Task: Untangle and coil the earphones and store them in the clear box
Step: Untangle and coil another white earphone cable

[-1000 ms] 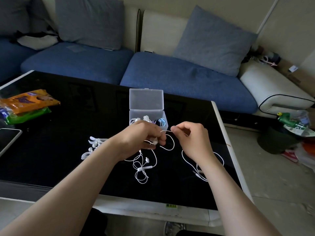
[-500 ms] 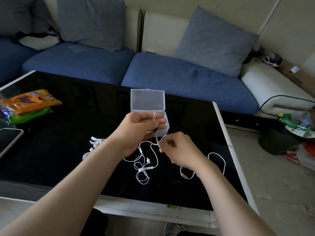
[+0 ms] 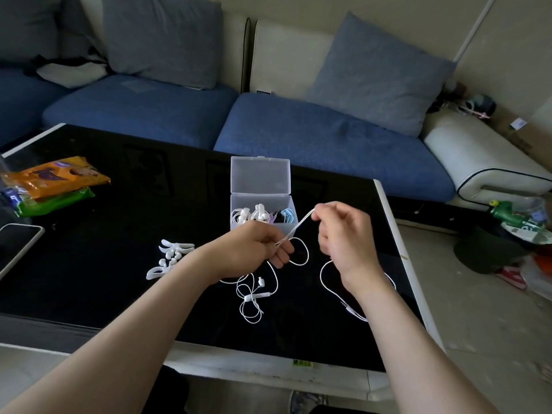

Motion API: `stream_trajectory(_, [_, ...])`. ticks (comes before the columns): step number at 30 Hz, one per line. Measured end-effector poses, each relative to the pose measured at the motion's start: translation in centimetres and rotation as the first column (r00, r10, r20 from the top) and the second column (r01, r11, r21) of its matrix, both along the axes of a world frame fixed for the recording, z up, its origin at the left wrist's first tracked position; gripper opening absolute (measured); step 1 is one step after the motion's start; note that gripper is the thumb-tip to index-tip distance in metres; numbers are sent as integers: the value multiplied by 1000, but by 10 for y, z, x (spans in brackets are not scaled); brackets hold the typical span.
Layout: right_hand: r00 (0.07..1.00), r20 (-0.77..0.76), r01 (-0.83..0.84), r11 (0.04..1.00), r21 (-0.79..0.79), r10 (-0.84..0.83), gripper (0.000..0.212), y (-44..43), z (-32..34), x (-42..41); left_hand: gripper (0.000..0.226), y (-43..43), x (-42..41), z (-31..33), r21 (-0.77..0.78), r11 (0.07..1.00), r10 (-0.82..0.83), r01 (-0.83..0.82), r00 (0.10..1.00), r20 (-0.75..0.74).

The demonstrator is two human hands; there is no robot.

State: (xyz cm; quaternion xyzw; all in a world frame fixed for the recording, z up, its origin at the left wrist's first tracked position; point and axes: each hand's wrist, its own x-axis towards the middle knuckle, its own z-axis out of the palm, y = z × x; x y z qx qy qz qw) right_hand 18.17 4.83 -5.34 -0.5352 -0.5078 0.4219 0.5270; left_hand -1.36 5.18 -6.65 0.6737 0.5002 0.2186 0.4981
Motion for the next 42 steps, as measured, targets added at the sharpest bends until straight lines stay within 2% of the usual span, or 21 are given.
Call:
stream_trajectory(3, [992,112,53,998,-16,-51,25,6,-9,11,33,-3,0,11,-101,993,-56,64,995,88])
stream_trajectory(6, [973,229,60,987,-151,-24,24,13,-23,17,30,-3,1,14,-185,978,-41,93,963,265])
stream_trajectory(9, [919,363,-38,950,-309,154,27,10,-26,17,27,-3,2,15,-202,978,39,48,912,407])
stream_trajectory(11, [882,364,-149,911,-385,299,32,3,-22,12,25,-3,2,14,-182,983,65,21,890,451])
stream_trajectory(16, [847,230,-340,821,-459,479,32,-5,-14,-7,25,-2,3,12,-116,982,185,-149,881,435])
stream_trajectory(19, [824,236,-386,815,-431,515,29,-9,-11,-17,27,1,3,9,-65,974,223,-216,883,414])
stream_trajectory(21, [814,262,-397,825,-402,519,26,-12,-9,-19,29,1,1,6,10,976,200,-216,919,340])
stream_trajectory(24, [833,301,-371,872,-318,464,26,-13,-6,-18,30,3,-4,0,110,979,153,-172,975,161])
stream_trajectory(27, [918,274,-256,955,-147,288,27,-10,-5,-11,28,2,-5,1,111,991,66,-69,997,27])
stream_trajectory(30, [950,277,-137,990,-40,143,26,-6,-7,-3,29,-1,1,8,-4,1000,28,-28,993,112])
stream_trajectory(34, [923,385,0,1000,19,-7,19,-3,-11,-2,28,-2,5,13,-90,996,-2,14,991,131])
stream_trajectory(36, [936,349,40,998,37,-51,14,0,-13,-1,30,-3,4,14,-140,990,11,12,986,168])
stream_trajectory(40, [979,203,18,998,65,-31,6,3,-13,-1,23,0,2,13,-286,958,101,12,920,379])
stream_trajectory(42, [987,158,27,996,90,-41,3,4,-12,-4,22,0,2,12,-336,941,131,23,894,428])
